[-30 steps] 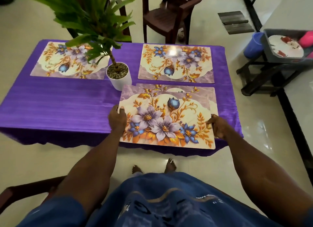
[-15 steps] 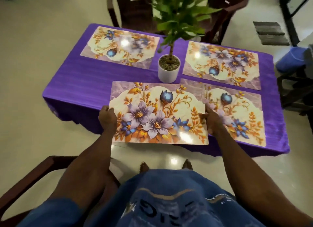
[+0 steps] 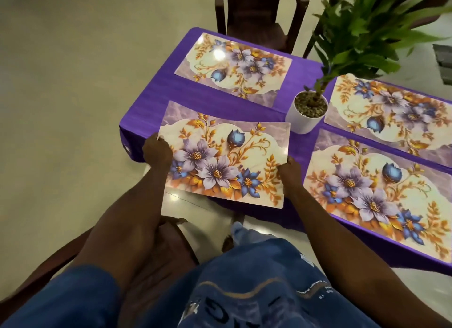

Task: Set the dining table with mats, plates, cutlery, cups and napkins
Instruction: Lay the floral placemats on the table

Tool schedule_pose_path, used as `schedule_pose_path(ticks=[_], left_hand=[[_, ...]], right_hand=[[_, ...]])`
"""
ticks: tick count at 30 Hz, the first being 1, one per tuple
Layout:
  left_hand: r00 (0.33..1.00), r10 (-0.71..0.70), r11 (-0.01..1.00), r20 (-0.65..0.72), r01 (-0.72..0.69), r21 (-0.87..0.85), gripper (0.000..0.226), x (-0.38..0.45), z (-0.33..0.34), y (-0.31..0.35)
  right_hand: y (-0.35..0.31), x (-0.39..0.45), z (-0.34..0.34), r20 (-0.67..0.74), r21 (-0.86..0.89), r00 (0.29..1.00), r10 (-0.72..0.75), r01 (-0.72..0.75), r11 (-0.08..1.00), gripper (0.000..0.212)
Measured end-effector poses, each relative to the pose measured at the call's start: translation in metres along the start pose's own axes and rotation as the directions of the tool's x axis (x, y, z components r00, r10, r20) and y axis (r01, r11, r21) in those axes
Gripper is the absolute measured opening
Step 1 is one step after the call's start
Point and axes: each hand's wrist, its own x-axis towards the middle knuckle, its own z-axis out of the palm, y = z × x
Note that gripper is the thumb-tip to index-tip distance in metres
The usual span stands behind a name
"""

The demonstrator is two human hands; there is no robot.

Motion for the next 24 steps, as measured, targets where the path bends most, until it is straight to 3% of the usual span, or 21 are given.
schedule_pose_path(ticks=[11, 17, 24], left_hand=[[1.000, 0.027, 0.999, -0.014, -0.027, 0.046, 0.034, 0.091, 0.029, 0.023], [0.998, 0.033, 0.993, 0.055, -0.039, 0.114, 0.033, 0.128, 0.044, 0.036], [0.974, 0.192, 0.973, 0.120, -0.205, 0.105, 0.027, 0.173, 0.067, 0.033]], right_hand=[[-0.041, 0.050, 0.076, -0.186, 0.020, 0.982, 0.034, -0.031, 0.999, 0.034], [-0.049, 0.054, 0.098, -0.277, 0.003, 0.960, 0.047, -0.048, 0.999, 0.025], [-0.055, 0.064, 0.129, -0.362, -0.051, 0.926, 0.111, -0.139, 0.989, 0.034]])
